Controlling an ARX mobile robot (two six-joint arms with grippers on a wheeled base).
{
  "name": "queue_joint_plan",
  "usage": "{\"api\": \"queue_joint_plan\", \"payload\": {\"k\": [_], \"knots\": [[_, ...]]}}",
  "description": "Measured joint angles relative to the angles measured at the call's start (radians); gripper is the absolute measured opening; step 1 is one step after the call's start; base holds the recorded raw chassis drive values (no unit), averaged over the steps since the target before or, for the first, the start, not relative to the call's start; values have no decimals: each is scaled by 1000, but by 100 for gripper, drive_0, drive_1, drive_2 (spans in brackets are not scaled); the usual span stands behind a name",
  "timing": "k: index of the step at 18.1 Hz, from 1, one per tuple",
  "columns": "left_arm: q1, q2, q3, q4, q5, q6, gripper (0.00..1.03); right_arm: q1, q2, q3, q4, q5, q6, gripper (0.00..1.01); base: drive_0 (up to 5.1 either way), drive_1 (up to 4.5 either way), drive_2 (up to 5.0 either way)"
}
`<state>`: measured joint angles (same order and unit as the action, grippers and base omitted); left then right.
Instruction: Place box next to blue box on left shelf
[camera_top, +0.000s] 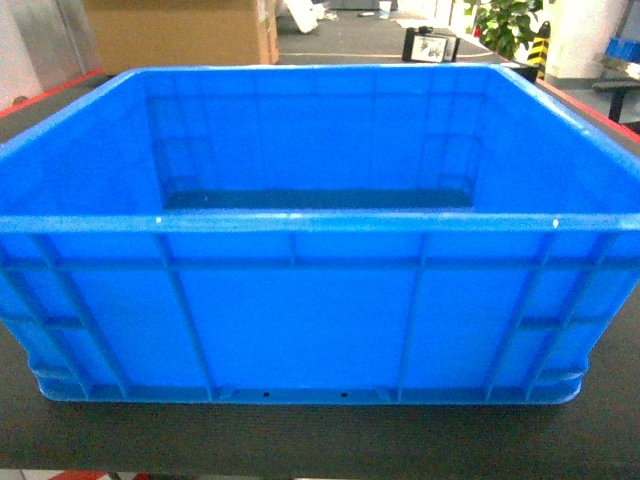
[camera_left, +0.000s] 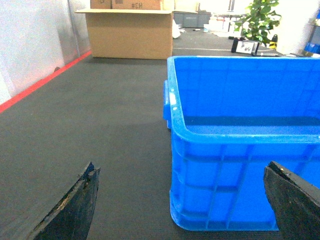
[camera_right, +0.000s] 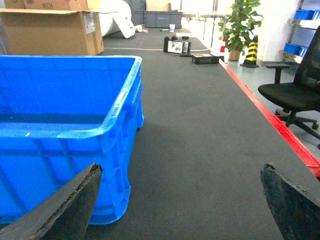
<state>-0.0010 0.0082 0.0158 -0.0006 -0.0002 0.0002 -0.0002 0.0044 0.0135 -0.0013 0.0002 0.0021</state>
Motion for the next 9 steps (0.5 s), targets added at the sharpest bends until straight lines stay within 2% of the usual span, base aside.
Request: {"api": "queue_joint_plan", "payload": {"k": [9], "knots": [[0, 0, 0, -4, 0, 0, 98, 0, 0, 0, -4, 0, 0, 98, 0, 0, 0]]}}
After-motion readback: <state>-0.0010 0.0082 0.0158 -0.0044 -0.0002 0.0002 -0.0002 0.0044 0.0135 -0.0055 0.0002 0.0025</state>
